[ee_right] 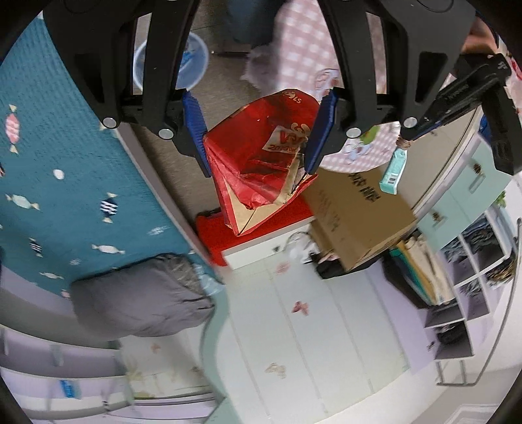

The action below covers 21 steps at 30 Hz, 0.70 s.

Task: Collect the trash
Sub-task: 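Carry the tube and red bag to the wastebasket and open both tools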

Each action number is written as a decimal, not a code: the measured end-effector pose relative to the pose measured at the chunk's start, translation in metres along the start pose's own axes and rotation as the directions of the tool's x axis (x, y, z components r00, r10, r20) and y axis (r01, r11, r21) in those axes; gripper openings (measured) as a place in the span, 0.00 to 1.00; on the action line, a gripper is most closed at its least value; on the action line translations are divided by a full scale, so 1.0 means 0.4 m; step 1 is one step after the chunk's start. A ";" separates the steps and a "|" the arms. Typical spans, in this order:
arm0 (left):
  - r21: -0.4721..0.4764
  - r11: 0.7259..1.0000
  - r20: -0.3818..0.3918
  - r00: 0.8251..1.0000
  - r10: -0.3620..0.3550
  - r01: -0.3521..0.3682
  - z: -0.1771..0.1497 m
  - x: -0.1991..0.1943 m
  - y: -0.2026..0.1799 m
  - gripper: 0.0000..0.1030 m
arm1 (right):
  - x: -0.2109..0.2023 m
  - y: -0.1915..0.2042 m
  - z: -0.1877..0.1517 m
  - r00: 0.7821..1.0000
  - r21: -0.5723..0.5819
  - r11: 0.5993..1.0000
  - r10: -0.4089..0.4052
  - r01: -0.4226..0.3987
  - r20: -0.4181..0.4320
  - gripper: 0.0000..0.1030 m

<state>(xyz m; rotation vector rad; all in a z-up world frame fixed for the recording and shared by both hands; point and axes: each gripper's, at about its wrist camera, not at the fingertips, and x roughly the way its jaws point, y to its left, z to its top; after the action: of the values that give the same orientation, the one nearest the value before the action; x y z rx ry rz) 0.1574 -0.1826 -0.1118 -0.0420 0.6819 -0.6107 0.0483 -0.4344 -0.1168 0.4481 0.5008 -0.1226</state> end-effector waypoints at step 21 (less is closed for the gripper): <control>0.048 0.987 -0.388 0.913 -0.123 0.153 -0.133 0.421 -0.285 0.20 | 0.156 -0.406 -0.157 0.954 0.163 0.953 -0.220 0.255 -0.204 0.54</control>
<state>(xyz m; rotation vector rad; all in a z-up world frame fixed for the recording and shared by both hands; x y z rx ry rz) 0.1694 -0.3599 -0.2245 0.1060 1.0426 -0.7918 0.0395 -0.5524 -0.2588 0.5857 0.7287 -0.3664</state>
